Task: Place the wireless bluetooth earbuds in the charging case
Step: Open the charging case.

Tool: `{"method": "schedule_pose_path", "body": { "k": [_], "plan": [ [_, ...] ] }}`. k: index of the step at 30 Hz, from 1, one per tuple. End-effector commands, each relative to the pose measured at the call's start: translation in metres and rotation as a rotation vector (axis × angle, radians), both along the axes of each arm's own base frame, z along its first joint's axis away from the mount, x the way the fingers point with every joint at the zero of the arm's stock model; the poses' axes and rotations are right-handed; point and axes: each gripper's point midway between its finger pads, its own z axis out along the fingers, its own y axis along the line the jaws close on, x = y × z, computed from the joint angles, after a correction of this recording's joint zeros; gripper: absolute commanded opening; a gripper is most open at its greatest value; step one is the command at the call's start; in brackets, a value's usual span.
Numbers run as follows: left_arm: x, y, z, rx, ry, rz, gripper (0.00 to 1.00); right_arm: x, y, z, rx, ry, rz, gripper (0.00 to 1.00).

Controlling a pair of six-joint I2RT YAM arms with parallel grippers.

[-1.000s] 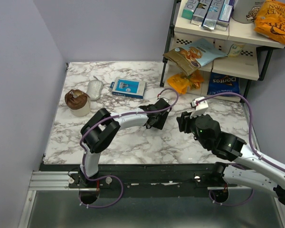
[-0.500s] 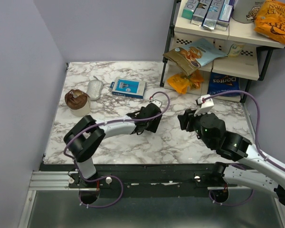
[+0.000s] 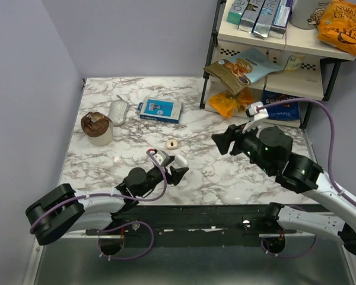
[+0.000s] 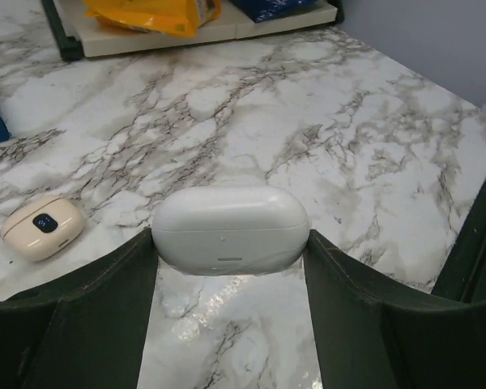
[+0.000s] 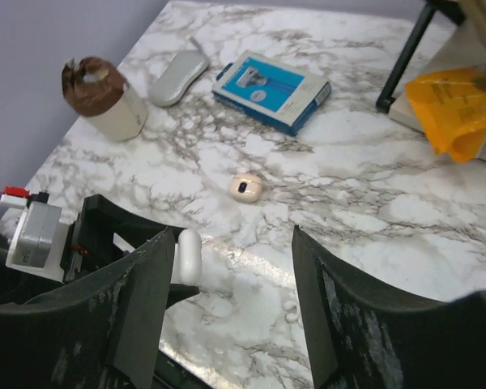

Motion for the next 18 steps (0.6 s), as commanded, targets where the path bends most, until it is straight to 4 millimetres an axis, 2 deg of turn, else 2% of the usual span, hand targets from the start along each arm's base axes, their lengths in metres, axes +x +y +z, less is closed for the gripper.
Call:
{"method": "schedule_pose_path", "body": {
  "k": [1,5,8,11,16,18],
  "plan": [
    [-0.032,-0.008,0.088,-0.199,-0.318,-0.141,0.0,-0.018,0.04,-0.026,-0.115,0.082,0.249,0.71],
    [-0.036,-0.008,0.094,-0.172,-0.357,-0.13,0.0,-0.026,0.064,-0.041,-0.138,0.141,0.366,0.72],
    [-0.038,-0.01,0.098,-0.142,-0.39,-0.139,0.0,-0.026,0.073,-0.054,-0.158,0.176,0.39,0.73],
    [-0.037,-0.012,0.096,-0.094,-0.411,-0.136,0.0,-0.023,0.079,-0.052,-0.148,0.166,0.398,0.73],
    [-0.03,-0.015,0.086,-0.023,-0.403,-0.117,0.0,-0.03,0.093,-0.041,-0.109,0.154,0.477,0.73],
    [-0.03,-0.016,0.085,-0.016,-0.406,-0.119,0.0,-0.029,0.098,-0.047,-0.122,0.171,0.488,0.73]
  ]
}}
